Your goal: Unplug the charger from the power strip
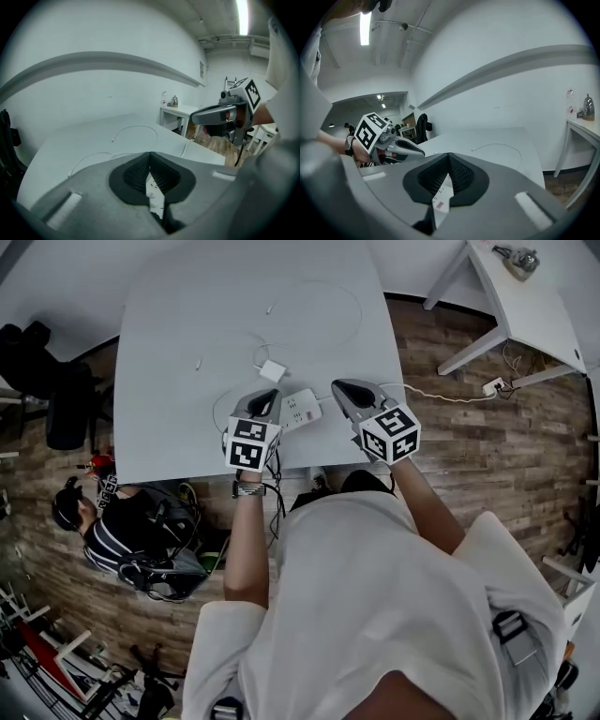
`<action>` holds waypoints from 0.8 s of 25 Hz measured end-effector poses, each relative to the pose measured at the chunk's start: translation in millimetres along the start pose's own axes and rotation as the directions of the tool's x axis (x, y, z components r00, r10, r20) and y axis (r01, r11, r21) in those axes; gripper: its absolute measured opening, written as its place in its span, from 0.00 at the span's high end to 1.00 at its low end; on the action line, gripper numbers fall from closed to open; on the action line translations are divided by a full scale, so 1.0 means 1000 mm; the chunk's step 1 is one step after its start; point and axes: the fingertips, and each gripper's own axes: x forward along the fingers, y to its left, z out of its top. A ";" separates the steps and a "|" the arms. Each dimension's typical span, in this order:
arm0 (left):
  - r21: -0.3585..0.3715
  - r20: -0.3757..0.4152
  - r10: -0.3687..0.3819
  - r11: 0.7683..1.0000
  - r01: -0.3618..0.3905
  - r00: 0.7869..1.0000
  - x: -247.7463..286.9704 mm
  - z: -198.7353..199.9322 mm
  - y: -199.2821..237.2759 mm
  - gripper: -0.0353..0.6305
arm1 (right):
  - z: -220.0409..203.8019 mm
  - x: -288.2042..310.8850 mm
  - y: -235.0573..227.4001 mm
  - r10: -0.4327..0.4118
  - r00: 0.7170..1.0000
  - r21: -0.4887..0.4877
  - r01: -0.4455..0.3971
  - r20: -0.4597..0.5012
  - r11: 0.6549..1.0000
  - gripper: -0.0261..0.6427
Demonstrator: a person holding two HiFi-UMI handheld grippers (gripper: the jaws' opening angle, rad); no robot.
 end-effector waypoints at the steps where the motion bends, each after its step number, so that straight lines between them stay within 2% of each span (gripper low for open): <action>1: -0.001 0.022 0.021 1.000 -0.021 1.000 -0.006 0.007 0.001 0.94 | 0.008 -0.002 0.000 0.002 1.000 -0.009 -0.001 0.013 1.000 0.96; 6: 0.004 0.121 0.117 0.993 -0.118 0.986 -0.034 0.040 -0.002 0.94 | 0.041 -0.016 0.004 0.017 0.997 -0.075 -0.012 0.072 0.997 0.96; 11: 0.002 0.189 0.197 0.980 -0.201 0.962 -0.059 0.069 -0.008 0.94 | 0.071 -0.036 0.010 0.047 0.993 -0.148 -0.030 0.112 0.989 0.96; 16: 0.035 0.247 0.246 0.964 -0.262 0.937 -0.080 0.100 -0.025 0.94 | 0.103 -0.057 0.011 0.070 0.987 -0.256 -0.031 0.148 0.966 0.96; 20: 0.047 0.280 0.276 0.953 -0.300 0.920 -0.092 0.120 -0.031 0.94 | 0.132 -0.068 0.013 0.078 0.978 -0.279 -0.021 0.194 0.960 0.96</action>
